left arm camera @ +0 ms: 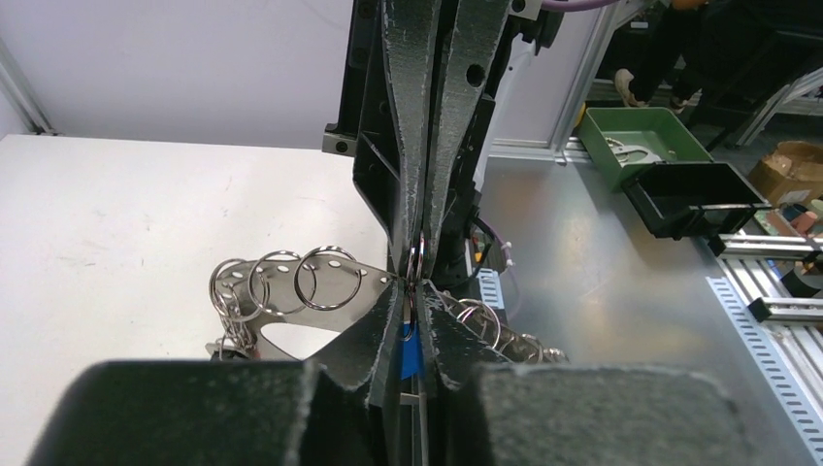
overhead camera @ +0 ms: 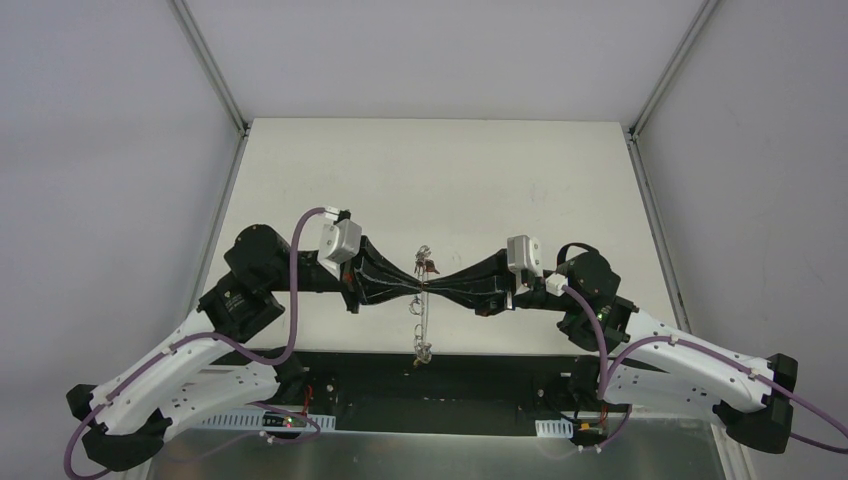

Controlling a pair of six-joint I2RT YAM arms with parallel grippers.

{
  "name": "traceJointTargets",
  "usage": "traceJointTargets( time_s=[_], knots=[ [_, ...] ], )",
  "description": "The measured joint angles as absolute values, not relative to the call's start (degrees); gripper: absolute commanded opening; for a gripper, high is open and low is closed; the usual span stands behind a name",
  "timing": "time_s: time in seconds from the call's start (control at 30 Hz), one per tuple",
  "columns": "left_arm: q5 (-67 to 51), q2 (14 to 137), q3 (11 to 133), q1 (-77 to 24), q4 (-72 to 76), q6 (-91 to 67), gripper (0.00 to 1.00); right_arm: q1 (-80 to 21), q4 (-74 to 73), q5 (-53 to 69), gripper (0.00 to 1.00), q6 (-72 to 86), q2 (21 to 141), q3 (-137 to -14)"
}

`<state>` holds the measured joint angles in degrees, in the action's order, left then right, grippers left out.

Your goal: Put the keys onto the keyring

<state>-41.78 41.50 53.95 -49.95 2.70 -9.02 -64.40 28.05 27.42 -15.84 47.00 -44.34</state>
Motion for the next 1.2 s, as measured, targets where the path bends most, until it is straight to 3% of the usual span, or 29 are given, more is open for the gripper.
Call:
traceJointTargets(
  time_s=[0.57,0.63,0.87,1.1,1.2],
  knots=[
    [-39.07,41.82,55.09,-50.33,-0.64,-7.88,0.00,-64.58,25.41,26.04,0.00,-16.19,46.63,-44.62],
    [-38.33,42.11,55.70,-50.41,-2.37,-7.86,0.00,-64.66,23.14,25.54,0.11,-16.27,46.48,-45.32],
    [-35.44,43.53,58.94,-50.65,-8.60,-7.68,0.00,-64.77,11.75,24.73,0.33,-16.51,44.88,-49.52],
    [-34.20,44.10,59.57,-50.57,-11.70,-7.66,0.00,-64.99,-0.91,22.65,0.44,-16.60,42.70,-53.63],
    [-34.44,45.28,60.90,-50.57,-13.72,-7.66,0.00,-65.01,-8.29,20.84,0.38,-16.58,43.62,-56.34]
  ],
)
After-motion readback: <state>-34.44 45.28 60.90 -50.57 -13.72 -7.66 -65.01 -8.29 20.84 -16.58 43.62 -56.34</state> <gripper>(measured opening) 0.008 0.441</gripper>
